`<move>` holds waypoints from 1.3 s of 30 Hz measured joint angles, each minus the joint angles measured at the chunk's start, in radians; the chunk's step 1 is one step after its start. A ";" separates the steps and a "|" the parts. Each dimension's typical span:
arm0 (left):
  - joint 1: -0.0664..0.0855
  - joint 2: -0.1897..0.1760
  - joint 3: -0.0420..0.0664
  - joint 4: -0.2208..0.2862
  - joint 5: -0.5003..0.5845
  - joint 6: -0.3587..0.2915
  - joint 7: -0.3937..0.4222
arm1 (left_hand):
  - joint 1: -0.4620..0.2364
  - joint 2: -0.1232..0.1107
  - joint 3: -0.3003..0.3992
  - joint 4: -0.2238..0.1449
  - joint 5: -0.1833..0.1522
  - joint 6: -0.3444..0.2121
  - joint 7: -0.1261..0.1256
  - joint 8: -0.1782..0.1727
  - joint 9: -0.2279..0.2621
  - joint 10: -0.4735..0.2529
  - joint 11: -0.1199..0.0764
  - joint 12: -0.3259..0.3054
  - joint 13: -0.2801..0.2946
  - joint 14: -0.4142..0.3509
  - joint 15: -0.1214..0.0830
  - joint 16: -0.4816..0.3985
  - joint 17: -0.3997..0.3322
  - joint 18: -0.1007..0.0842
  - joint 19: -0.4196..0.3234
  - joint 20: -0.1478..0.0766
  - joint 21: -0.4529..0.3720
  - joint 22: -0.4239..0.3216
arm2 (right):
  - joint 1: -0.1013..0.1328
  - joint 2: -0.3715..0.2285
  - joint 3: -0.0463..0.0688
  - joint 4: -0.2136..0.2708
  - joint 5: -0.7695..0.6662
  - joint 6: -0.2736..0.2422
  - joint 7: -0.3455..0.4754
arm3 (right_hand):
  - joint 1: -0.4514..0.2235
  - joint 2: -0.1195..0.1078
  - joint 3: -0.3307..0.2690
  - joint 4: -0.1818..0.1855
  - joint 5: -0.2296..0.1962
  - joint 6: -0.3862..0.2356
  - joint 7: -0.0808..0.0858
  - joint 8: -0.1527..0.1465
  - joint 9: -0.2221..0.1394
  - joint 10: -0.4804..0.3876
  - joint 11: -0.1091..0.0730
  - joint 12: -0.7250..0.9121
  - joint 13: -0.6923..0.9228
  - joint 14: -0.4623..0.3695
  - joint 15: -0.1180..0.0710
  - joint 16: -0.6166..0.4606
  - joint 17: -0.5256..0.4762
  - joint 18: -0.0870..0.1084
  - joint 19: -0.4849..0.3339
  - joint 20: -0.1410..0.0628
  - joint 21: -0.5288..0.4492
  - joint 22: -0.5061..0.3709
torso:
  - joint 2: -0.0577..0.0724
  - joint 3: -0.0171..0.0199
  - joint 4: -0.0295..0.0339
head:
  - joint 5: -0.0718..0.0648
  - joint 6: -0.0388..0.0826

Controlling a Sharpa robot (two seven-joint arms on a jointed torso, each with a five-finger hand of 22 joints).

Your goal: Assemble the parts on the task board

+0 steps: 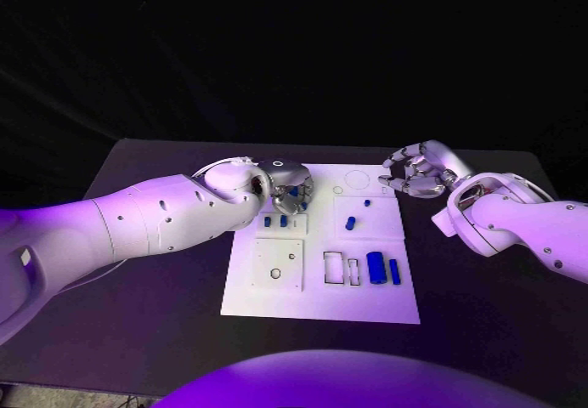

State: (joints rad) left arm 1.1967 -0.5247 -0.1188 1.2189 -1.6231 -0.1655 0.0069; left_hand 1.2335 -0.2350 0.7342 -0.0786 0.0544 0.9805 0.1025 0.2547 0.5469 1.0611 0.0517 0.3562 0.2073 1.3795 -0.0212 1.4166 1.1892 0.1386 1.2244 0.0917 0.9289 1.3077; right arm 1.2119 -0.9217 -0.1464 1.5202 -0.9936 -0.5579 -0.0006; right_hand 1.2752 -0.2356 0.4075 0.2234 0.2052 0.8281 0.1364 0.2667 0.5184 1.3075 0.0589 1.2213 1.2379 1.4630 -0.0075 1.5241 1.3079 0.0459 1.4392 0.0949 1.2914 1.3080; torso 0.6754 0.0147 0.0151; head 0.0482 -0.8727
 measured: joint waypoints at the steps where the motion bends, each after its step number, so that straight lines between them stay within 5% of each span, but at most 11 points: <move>1: 0.000 0.000 0.000 0.000 0.001 0.001 0.000 | 0.004 0.004 0.000 0.000 0.000 0.004 0.002 0.000 0.000 0.008 -0.001 -0.003 -0.001 0.006 0.000 0.004 0.004 0.000 0.003 0.001 0.007 0.000 | 0.000 0.000 0.000 0.000 0.000 0.000 0.000 | 0.000 0.000 0.000 0.000 0.000 0.000 0.000 0.000 0.000 0.000 0.000 0.000 0.000 0.000 0.000 0.000 0.000 0.000 0.000 0.000 0.000 0.000 | 0.000 0.0000 -0.0001 | 0.001 0.000; 4: 0.000 0.000 0.000 0.001 0.004 0.004 0.002 | 0.008 0.008 0.000 0.000 0.000 0.013 0.003 0.000 0.002 0.022 -0.002 -0.006 -0.001 0.011 0.004 0.008 0.009 0.000 0.007 0.000 0.015 0.000 | 0.000 0.000 0.000 0.000 0.000 0.000 0.000 | 0.000 0.000 0.000 0.000 0.000 0.000 0.000 0.000 0.000 0.000 0.000 0.000 0.000 0.000 0.000 0.000 0.000 0.000 0.000 0.000 0.000 0.000 | 0.000 0.0000 -0.0005 | 0.001 0.000; 6: 0.000 -0.001 0.000 0.001 0.006 0.006 0.003 | 0.014 0.014 0.003 -0.003 0.000 0.024 0.002 0.000 0.002 0.036 -0.003 -0.014 -0.004 0.017 -0.001 0.015 0.015 -0.016 0.007 0.000 0.028 0.000 | 0.000 0.000 0.000 0.000 0.000 0.000 0.000 | 0.000 0.000 0.000 0.000 0.000 0.000 0.000 0.000 0.000 0.000 0.000 0.000 0.000 0.001 0.000 0.000 0.000 0.000 0.000 0.000 0.000 0.000 | -0.001 0.0001 -0.0006 | 0.001 0.000; 22: -0.002 -0.007 -0.002 0.001 0.029 -0.010 0.030 | 0.036 0.037 0.008 -0.020 0.007 0.074 0.006 -0.013 0.002 0.123 -0.008 -0.101 -0.014 0.066 -0.001 0.039 0.061 -0.015 0.048 -0.006 0.131 0.000 | 0.000 0.001 0.000 0.000 0.000 0.001 0.000 | 0.000 0.000 0.003 -0.003 0.000 0.000 0.000 0.004 0.000 0.000 0.000 0.000 0.001 0.004 -0.004 0.000 0.000 0.000 0.000 0.000 0.000 0.000 | -0.001 0.0003 -0.0007 | 0.004 0.000; 24: -0.003 -0.011 -0.003 0.003 0.035 -0.018 0.034 | 0.035 0.038 0.008 -0.020 0.010 0.074 0.006 -0.013 0.002 0.131 -0.007 -0.109 -0.015 0.072 0.004 0.039 0.063 -0.031 0.051 -0.003 0.138 0.000 | 0.000 0.002 0.000 -0.001 0.000 0.001 -0.001 | 0.000 0.000 0.003 -0.003 0.000 0.000 0.000 0.004 0.000 0.000 0.000 0.000 0.001 0.004 -0.004 0.000 0.000 0.000 0.000 0.000 0.000 0.000 | -0.001 0.0003 -0.0008 | 0.004 0.000; 27: -0.003 -0.022 -0.002 0.011 0.045 -0.030 0.039 | 0.034 0.040 0.008 -0.020 0.010 0.074 0.006 -0.016 0.003 0.132 -0.007 -0.115 -0.015 0.072 0.004 0.039 0.059 -0.031 0.052 -0.002 0.138 0.000 | 0.000 0.002 0.000 -0.001 0.000 0.001 -0.001 | 0.000 0.000 0.003 -0.003 0.000 0.000 0.000 0.004 0.000 0.000 0.000 0.000 0.001 0.004 -0.004 0.000 0.000 0.000 0.000 0.000 0.000 0.000 | -0.001 0.0002 -0.0011 | 0.004 0.000; 39: -0.003 -0.102 0.032 0.072 0.092 -0.068 0.050 | 0.016 0.037 -0.005 -0.012 0.010 0.082 0.007 -0.021 0.003 0.147 -0.005 -0.144 -0.018 0.071 0.004 0.039 0.047 -0.031 0.052 -0.002 0.147 0.000 | 0.000 0.000 0.000 -0.007 0.000 0.001 -0.001 | 0.000 0.000 0.003 -0.003 0.000 0.000 0.000 0.004 0.000 0.000 0.000 0.000 0.001 0.004 -0.004 0.000 0.000 0.000 0.000 0.000 0.000 0.000 | -0.004 -0.0006 0.0032 | 0.001 0.002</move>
State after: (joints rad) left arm 1.1934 -0.6272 -0.0864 1.2908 -1.5315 -0.2338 0.0572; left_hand 1.2497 -0.1975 0.7294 -0.0911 0.0644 1.0620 0.1092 0.2341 0.5497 1.2084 0.0466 0.2118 0.1893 1.4510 -0.0175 1.4560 1.2363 0.1078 1.2760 0.0893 1.0755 1.3075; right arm 1.2117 -0.9212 -0.1465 1.5130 -0.9933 -0.5566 -0.0013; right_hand 1.2753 -0.2355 0.4102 0.2207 0.2052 0.8282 0.1364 0.2707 0.5189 1.3076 0.0589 1.2213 1.2385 1.4667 -0.0111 1.5241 1.3075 0.0459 1.4392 0.0949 1.2914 1.3076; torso 0.6717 0.0141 0.0183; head 0.0491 -0.8708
